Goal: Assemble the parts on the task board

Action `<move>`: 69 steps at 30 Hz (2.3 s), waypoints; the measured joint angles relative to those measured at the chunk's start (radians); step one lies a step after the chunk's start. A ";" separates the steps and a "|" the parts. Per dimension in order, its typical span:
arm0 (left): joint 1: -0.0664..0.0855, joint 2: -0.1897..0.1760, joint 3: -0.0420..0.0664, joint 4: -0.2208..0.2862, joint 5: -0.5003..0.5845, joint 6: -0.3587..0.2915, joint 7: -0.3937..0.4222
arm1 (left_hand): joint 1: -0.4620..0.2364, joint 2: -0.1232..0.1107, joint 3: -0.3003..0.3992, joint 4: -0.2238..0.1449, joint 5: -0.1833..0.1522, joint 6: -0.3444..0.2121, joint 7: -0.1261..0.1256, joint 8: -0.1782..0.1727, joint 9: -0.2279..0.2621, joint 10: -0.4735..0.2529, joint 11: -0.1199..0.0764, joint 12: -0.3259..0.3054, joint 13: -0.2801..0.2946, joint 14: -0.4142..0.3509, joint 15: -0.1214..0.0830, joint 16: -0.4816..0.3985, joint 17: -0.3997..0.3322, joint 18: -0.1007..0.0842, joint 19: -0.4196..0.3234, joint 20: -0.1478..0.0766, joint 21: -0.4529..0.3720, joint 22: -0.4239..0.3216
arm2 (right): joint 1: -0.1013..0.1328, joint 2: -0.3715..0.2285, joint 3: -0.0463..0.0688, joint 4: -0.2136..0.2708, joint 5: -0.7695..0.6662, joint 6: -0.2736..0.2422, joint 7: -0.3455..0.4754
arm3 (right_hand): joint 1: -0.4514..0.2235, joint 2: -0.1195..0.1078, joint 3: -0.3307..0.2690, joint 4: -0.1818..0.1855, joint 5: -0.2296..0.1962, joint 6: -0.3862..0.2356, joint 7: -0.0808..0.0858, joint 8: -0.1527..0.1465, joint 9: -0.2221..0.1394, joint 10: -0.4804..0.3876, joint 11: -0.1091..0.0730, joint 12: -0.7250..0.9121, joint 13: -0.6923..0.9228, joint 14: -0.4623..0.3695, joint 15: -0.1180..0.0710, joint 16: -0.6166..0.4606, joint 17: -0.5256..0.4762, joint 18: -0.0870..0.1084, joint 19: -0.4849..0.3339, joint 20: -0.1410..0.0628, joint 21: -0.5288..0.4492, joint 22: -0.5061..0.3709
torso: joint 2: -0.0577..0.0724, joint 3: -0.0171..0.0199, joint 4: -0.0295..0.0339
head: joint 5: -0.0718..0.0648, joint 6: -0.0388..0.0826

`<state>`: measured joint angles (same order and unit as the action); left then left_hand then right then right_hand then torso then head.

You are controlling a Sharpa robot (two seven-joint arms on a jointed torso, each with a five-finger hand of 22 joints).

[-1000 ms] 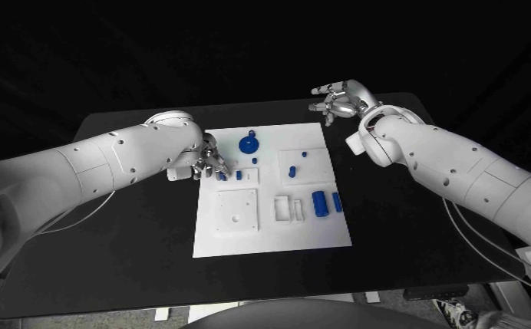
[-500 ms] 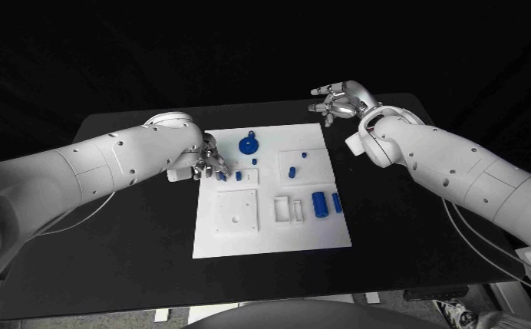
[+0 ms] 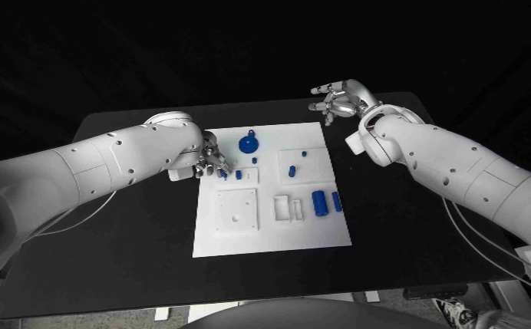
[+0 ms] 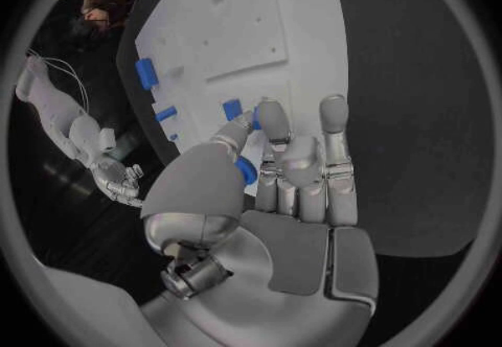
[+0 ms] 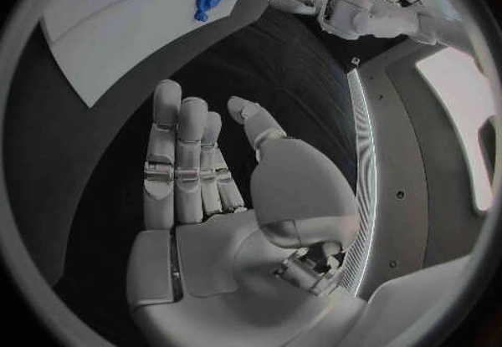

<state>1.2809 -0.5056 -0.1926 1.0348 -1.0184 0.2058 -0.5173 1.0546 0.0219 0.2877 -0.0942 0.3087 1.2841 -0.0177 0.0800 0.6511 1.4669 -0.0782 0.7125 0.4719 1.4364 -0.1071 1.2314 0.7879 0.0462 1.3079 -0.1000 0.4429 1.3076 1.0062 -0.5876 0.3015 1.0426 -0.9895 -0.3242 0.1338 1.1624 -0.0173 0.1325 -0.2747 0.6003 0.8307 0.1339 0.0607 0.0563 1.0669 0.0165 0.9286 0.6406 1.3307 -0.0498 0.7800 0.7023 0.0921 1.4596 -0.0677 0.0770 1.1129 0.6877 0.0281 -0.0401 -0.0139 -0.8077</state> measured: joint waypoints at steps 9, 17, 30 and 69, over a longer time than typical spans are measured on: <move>0.000 -0.006 0.000 0.007 0.000 -0.020 0.005 | 0.000 0.000 -0.002 -0.003 0.000 -0.002 0.002 0.004 0.001 0.000 0.000 0.000 0.000 0.000 0.000 0.000 0.000 0.000 0.000 0.000 0.000 0.000 | 0.000 -0.001 0.000 0.001 0.000 0.000 0.000 | 0.000 0.000 0.000 0.000 0.000 0.000 0.000 0.000 0.000 0.000 0.000 0.000 0.000 0.000 0.000 0.000 0.000 0.000 0.000 0.000 0.000 0.000 | 0.000 -0.0001 0.0006 | 0.002 -0.001; -0.004 -0.008 0.000 0.016 -0.006 -0.035 0.008 | 0.000 0.000 -0.002 -0.003 0.000 -0.005 0.002 0.004 0.001 -0.002 0.002 0.000 0.000 0.000 0.000 0.000 0.001 0.000 0.000 0.000 0.000 0.000 | 0.000 -0.002 0.000 0.001 0.000 0.000 0.000 | 0.000 0.000 0.000 0.000 0.000 0.000 0.000 0.000 0.000 0.000 0.000 0.000 0.000 0.000 0.000 0.000 0.000 0.000 0.000 0.000 0.000 -0.001 | 0.000 -0.0001 0.0001 | 0.004 -0.001; -0.011 -0.022 0.000 0.037 -0.034 -0.059 0.011 | 0.004 0.004 -0.002 -0.003 -0.004 -0.008 0.003 0.004 0.001 -0.002 0.005 0.000 0.000 0.000 0.000 0.000 0.001 0.000 0.000 0.000 0.000 0.000 | 0.000 -0.005 0.000 0.002 0.000 0.000 0.000 | 0.000 0.000 0.000 0.000 0.000 0.000 0.000 0.000 0.000 0.000 0.000 0.000 0.000 0.000 0.000 0.000 0.000 0.000 0.000 0.000 0.000 -0.001 | 0.000 0.0006 0.0002 | 0.002 -0.005; -0.027 -0.050 -0.002 0.089 -0.081 -0.160 0.025 | 0.004 0.004 -0.002 -0.003 -0.008 -0.006 0.003 0.002 -0.007 0.000 0.000 0.000 -0.001 0.000 0.000 0.000 0.005 0.000 0.000 0.000 0.000 0.000 | 0.000 -0.010 0.000 0.005 0.000 0.000 0.001 | 0.000 0.000 0.000 0.000 0.000 -0.002 0.002 0.000 0.000 0.000 0.000 0.000 0.000 0.000 0.000 0.000 0.000 0.000 0.000 0.000 0.000 -0.001 | 0.000 -0.0002 0.0002 | 0.012 -0.011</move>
<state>1.2542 -0.5557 -0.1942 1.1243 -1.0993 0.0462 -0.4925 1.0588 0.0261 0.2853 -0.0975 0.3004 1.2779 -0.0149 0.0821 0.6444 1.4666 -0.0784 0.7125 0.4713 1.4363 -0.1070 1.2314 0.7924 0.0462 1.3079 -0.1000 0.4430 1.3076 1.0061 -0.5972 0.3015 1.0480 -0.9891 -0.3242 0.1348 1.1625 -0.0173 0.1325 -0.2747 0.6003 0.8292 0.1355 0.0607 0.0563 1.0669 0.0165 0.9286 0.6410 1.3308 -0.0497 0.7800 0.7025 0.0921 1.4596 -0.0677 0.0770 1.1121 0.6876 0.0279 -0.0399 -0.0014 -0.8183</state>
